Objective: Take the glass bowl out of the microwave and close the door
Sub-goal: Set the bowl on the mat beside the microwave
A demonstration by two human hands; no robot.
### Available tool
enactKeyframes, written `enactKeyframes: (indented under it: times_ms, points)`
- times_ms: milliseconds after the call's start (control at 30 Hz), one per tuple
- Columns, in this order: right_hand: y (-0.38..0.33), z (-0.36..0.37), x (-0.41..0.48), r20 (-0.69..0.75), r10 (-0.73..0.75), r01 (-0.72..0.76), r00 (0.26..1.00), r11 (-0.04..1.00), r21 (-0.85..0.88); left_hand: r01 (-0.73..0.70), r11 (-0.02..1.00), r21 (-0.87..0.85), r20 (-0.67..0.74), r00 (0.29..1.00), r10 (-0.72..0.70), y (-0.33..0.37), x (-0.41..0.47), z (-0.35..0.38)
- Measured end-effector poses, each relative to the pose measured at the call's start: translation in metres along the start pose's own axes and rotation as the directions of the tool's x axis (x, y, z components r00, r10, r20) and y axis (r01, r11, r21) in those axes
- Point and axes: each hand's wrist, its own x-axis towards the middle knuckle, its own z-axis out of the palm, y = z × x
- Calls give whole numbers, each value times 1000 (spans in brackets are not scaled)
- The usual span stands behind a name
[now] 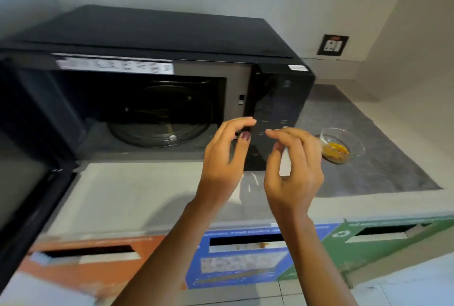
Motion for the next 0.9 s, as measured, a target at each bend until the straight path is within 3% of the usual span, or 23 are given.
enactKeyframes:
  times_ms: [167, 467, 733, 900]
  points:
    - [-65, 22, -4, 25, -33, 28, 999, 982, 187, 148, 964, 220, -111, 986, -126, 32, -17, -73]
    - [-166, 56, -16, 144, -142, 66, 979, 898, 436, 243, 810, 534, -313, 946, -78, 107, -73, -180]
    - [-250, 66, -27, 277, -321, 38, 906, 712, 701, 350, 600, 719, -469, 882, 48, 179, -143, -240]
    - [-298, 65, -30, 304, -467, 40, 830, 594, 803, 475, 447, 758, -538, 842, 17, 217, -170, -261]
